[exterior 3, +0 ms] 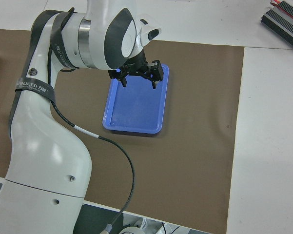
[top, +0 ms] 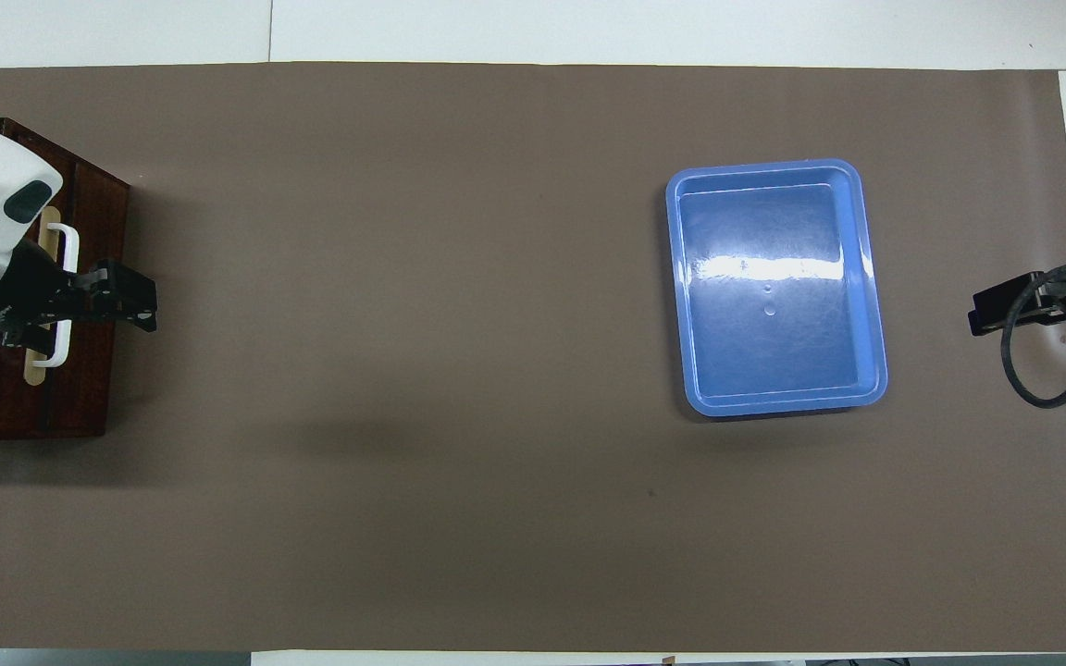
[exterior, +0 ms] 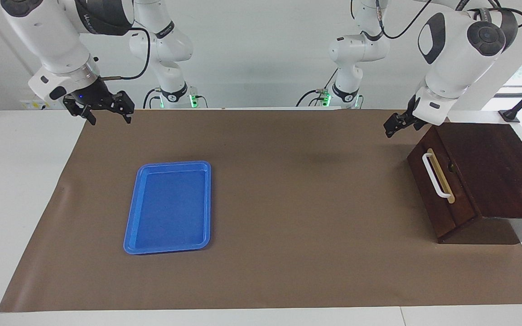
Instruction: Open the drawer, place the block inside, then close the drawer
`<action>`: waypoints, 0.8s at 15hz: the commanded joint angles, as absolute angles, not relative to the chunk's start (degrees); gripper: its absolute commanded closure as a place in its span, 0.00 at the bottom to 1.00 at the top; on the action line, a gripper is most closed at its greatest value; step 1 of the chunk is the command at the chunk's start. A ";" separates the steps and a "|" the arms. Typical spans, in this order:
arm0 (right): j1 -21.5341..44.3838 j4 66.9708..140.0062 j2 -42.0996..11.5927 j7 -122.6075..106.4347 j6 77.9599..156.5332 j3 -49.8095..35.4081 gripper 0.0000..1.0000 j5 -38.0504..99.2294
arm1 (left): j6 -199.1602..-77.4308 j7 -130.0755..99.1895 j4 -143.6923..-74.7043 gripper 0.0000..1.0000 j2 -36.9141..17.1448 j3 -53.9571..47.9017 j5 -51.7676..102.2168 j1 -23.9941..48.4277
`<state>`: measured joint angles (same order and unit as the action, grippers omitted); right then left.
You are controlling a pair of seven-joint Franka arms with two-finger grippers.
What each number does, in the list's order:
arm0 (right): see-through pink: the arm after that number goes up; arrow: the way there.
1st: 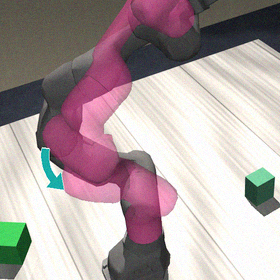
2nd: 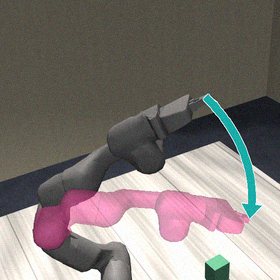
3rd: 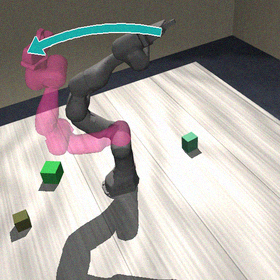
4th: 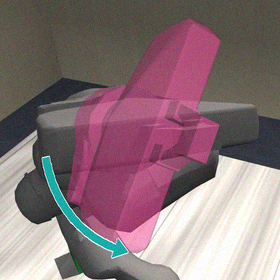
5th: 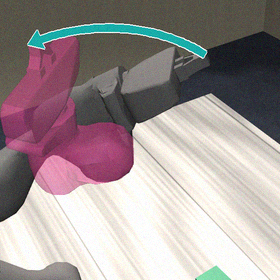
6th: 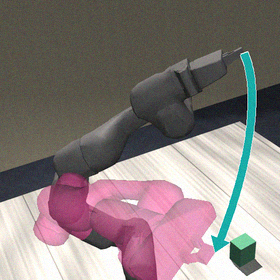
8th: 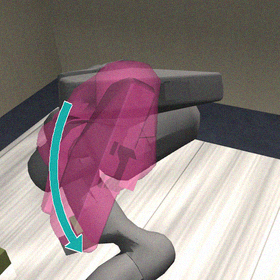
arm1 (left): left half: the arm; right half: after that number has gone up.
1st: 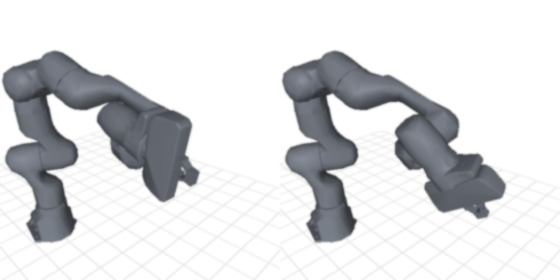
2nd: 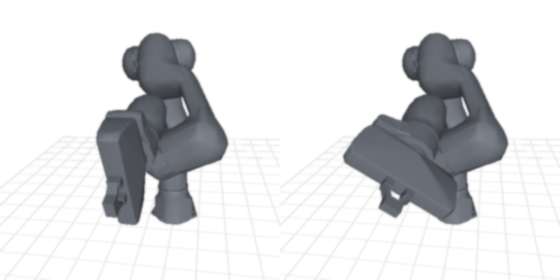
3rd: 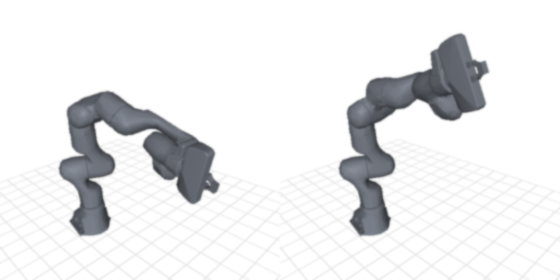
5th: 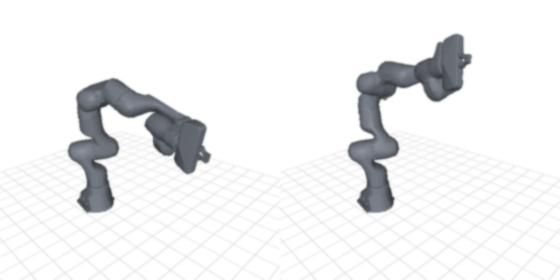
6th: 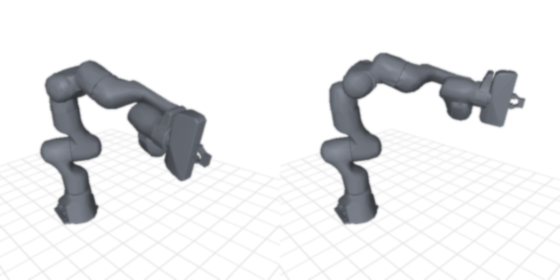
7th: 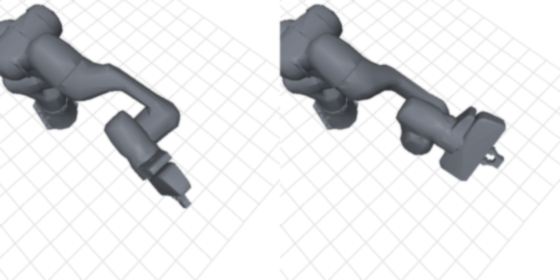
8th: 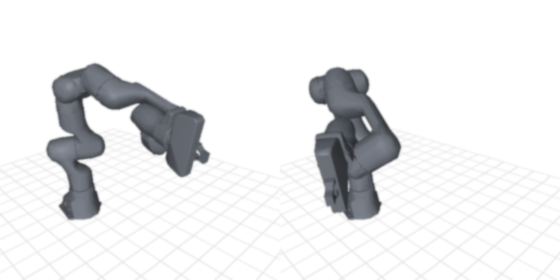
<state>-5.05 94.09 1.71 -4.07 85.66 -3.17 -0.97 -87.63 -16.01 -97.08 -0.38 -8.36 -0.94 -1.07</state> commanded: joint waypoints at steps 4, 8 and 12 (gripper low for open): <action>-5.89 95.19 2.81 -4.75 85.78 -3.78 0.00 -1.76 | -85.43 -12.49 -95.62 0.00 -0.44 -7.30 -0.26 0.09; -5.80 95.10 2.81 -4.75 85.78 -3.78 0.00 -1.76 | -85.78 -7.56 -95.36 0.00 -0.44 -7.12 -0.79 -0.17; -5.89 95.01 2.81 -4.75 85.78 -3.78 0.00 -1.67 | -85.96 -7.38 -93.96 0.00 -0.26 -6.50 -0.79 0.09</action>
